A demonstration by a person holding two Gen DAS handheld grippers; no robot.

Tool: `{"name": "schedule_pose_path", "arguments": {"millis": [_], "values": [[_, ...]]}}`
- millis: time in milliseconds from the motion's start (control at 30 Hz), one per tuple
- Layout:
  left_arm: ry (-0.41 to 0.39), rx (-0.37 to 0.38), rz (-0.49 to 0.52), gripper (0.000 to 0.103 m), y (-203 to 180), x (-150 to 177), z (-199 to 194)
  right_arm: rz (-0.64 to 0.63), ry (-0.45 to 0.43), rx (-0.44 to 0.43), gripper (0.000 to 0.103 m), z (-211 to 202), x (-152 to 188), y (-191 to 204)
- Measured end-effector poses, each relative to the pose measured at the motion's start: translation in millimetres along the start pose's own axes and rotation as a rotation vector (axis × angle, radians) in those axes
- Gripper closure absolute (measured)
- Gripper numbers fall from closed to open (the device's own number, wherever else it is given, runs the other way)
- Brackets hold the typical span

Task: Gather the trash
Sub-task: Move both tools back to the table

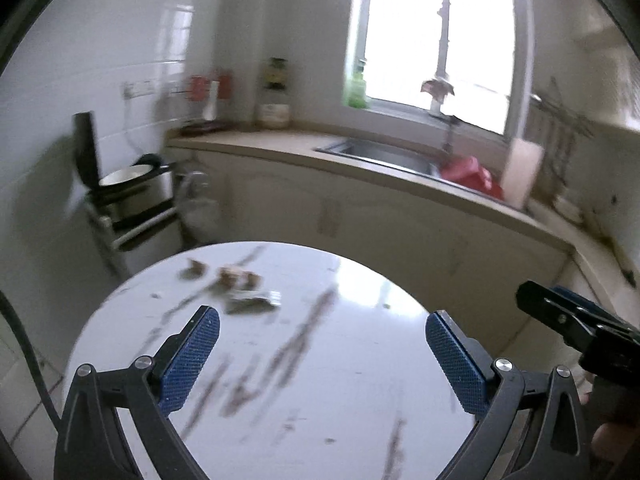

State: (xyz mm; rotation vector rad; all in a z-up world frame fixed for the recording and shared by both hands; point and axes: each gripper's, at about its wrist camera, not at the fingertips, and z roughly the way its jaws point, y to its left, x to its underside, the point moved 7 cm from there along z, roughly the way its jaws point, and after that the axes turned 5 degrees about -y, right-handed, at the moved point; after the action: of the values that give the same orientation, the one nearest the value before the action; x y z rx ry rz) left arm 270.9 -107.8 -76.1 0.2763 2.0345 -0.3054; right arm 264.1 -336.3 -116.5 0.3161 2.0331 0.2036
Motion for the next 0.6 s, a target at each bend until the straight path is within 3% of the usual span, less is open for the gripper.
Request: {"name": "schedule_pose_path", "arguments": {"millis": [200, 600], "values": [[-0.047, -0.090, -0.079, 0.001, 51, 11, -35, -0.081, 0.003, -0.056, 0.000, 16, -6, 60], [-0.064, -0.211, -0.130, 0.001, 90, 20, -51, -0.191, 0.014, -0.120, 0.000, 41, -7, 131]]}}
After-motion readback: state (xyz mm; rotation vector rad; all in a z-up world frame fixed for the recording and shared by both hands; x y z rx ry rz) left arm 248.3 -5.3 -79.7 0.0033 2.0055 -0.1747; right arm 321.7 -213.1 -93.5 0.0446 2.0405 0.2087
